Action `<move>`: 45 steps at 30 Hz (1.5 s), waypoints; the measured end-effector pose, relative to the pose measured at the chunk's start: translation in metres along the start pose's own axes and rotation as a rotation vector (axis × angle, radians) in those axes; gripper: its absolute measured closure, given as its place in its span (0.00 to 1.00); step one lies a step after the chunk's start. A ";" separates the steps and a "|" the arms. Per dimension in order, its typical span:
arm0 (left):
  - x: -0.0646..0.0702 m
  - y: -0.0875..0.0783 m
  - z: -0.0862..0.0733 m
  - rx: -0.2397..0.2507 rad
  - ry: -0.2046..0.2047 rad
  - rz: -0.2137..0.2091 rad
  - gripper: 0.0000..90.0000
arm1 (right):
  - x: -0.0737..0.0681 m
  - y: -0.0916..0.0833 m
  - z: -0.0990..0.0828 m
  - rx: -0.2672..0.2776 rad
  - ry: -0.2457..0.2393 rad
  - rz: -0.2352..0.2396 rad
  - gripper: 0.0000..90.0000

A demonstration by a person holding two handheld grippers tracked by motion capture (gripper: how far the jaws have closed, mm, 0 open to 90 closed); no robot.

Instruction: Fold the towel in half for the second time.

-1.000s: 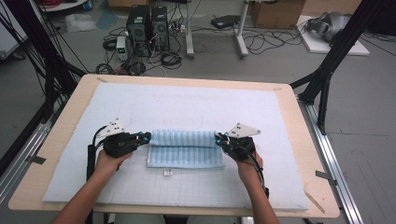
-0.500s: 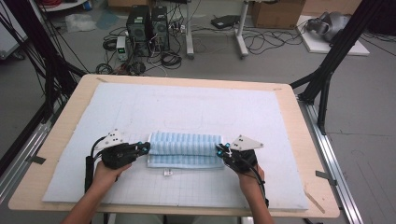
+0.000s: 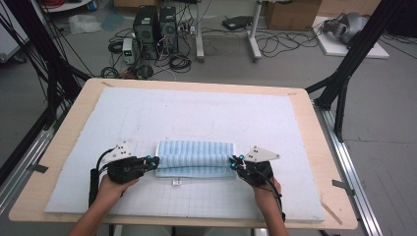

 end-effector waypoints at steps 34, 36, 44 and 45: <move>-0.004 0.017 -0.022 -0.201 -0.033 0.086 0.81 | -0.012 0.020 -0.018 -0.121 0.066 0.067 0.65; -0.003 0.016 -0.023 -0.205 -0.025 0.087 0.81 | -0.011 0.018 -0.020 -0.128 0.058 0.070 0.65; -0.012 0.008 -0.019 -0.175 -0.057 0.101 0.74 | -0.010 0.008 -0.020 -0.098 0.074 0.082 0.59; -0.017 0.005 -0.016 -0.153 -0.065 0.110 0.70 | -0.009 0.005 -0.018 -0.079 0.070 0.081 0.57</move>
Point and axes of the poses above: each handheld gripper's, and its own axes: y roughly forward along the jaws, z roughly out of its top, x roughly to its right, the point moved 9 cm from there along y, roughly forward along the jaws, and after that the axes turned 4 degrees about x, right-handed, at the moved point
